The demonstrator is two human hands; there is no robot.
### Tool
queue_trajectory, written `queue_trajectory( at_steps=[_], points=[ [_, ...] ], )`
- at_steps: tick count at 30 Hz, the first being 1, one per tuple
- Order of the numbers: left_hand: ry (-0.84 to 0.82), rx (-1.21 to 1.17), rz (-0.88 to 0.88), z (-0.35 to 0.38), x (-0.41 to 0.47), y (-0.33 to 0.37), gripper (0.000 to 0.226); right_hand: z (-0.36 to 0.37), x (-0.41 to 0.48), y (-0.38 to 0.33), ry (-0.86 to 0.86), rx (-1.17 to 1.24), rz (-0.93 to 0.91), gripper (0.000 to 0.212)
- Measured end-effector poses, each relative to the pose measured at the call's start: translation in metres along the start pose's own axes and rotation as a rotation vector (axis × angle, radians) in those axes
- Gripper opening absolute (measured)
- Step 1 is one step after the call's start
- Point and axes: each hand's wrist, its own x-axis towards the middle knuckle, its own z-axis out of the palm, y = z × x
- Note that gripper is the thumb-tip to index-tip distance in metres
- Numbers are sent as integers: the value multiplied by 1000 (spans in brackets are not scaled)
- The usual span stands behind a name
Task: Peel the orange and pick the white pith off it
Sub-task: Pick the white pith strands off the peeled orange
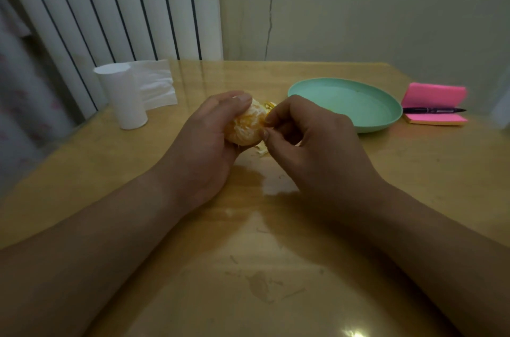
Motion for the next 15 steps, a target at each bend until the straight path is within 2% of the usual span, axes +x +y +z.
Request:
queue_trajectory(
  at_steps=[4, 15],
  points=[
    [-60, -32, -32, -1, 0, 0, 21, -1, 1, 2, 19, -44, -47, 14],
    [-110, -23, -51, -1, -2, -1, 26, -3, 2, 1, -6, -119, -94, 8]
  ],
)
